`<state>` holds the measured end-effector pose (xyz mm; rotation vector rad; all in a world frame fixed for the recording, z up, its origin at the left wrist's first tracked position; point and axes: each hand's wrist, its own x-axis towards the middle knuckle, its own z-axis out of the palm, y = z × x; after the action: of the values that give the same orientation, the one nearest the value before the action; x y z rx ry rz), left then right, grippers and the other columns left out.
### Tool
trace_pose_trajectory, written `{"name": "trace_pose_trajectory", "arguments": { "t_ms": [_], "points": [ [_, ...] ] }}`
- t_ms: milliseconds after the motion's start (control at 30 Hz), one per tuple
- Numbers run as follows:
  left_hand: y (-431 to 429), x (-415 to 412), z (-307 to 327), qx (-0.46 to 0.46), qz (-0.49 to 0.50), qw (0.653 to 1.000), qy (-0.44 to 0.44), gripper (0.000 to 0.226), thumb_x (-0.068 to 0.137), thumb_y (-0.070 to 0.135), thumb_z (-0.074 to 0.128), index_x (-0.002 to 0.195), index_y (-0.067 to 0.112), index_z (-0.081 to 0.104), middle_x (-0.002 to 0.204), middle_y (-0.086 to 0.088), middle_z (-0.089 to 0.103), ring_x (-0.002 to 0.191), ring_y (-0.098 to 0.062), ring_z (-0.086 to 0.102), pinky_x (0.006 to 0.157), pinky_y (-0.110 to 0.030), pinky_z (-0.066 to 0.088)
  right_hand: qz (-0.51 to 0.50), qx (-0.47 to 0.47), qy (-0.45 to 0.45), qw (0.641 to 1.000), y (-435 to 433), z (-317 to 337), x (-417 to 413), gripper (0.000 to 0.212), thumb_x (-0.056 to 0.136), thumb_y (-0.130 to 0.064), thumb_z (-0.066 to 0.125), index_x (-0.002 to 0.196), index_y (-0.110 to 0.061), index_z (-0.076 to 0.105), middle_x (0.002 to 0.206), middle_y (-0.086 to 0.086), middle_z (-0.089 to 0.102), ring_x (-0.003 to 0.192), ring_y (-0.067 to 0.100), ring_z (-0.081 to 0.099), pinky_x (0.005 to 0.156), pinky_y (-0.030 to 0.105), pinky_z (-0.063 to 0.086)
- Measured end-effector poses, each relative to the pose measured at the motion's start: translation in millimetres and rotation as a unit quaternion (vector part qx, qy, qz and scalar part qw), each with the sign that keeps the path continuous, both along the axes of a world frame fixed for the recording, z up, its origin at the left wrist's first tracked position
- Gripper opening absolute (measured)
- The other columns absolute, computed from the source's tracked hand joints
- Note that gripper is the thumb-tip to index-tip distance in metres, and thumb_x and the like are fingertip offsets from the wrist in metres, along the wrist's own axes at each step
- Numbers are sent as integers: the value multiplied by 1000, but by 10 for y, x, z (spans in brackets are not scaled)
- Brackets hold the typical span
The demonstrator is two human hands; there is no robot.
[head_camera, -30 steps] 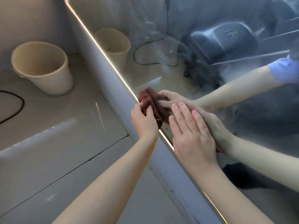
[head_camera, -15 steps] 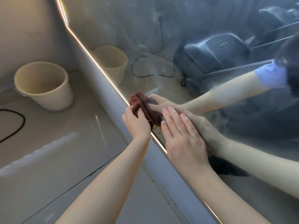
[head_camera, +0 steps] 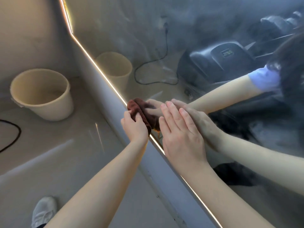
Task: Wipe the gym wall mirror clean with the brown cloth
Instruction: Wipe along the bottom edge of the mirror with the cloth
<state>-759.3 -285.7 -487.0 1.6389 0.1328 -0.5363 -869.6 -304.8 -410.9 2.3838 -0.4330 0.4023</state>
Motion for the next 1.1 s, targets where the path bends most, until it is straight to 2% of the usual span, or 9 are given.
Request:
{"name": "trace_pose_trajectory", "arguments": {
  "t_ms": [100, 233, 333, 500, 733, 1100],
  "points": [
    [-32, 191, -10, 6, -3, 1000, 9, 10, 103, 15, 44, 106, 12, 53, 116, -12, 51, 87, -17, 52, 86, -31, 44, -5, 4, 3, 1000, -34, 1, 185, 39, 92, -11, 38, 117, -10, 69, 144, 9, 53, 138, 21, 44, 119, 35, 13],
    [-11, 344, -16, 11, -20, 1000, 5, 7, 104, 15, 44, 102, 15, 51, 112, -8, 48, 79, -7, 49, 85, -30, 42, -12, 0, -1, 1000, -26, -15, 349, 38, 92, -11, 40, 117, -10, 68, 143, 9, 53, 138, 21, 40, 119, 35, 14],
    [-45, 446, -14, 10, -11, 1000, 20, 8, 104, 15, 44, 103, 14, 52, 112, -9, 48, 82, -13, 50, 90, -34, 45, -9, 1, 6, 1000, -42, -13, 447, 40, 91, -10, 38, 117, -10, 69, 143, 9, 54, 138, 21, 41, 119, 35, 14],
    [-78, 643, 7, 3, -4, 1000, 18, 8, 104, 15, 44, 102, 15, 52, 115, -10, 50, 79, -4, 49, 84, -29, 42, 4, 2, 16, 1000, -89, 11, 598, 42, 92, -9, 37, 119, -9, 68, 143, 10, 54, 137, 21, 44, 119, 36, 14],
    [-88, 819, -22, 7, -15, 1000, 16, 8, 105, 14, 44, 100, 15, 51, 111, -5, 47, 78, -1, 48, 81, -24, 38, -4, -6, 29, 1000, -109, 23, 813, 43, 92, -9, 34, 120, -10, 67, 144, 10, 53, 139, 23, 34, 120, 36, 9],
    [-158, 1317, 44, 10, -11, 1000, 18, 9, 105, 15, 43, 100, 15, 51, 110, -6, 48, 79, -3, 48, 86, -30, 44, -10, -7, 45, 999, -159, 77, 1193, 39, 92, -12, 42, 123, -9, 66, 146, 13, 50, 140, 25, 33, 119, 38, 10]
  ]
}}
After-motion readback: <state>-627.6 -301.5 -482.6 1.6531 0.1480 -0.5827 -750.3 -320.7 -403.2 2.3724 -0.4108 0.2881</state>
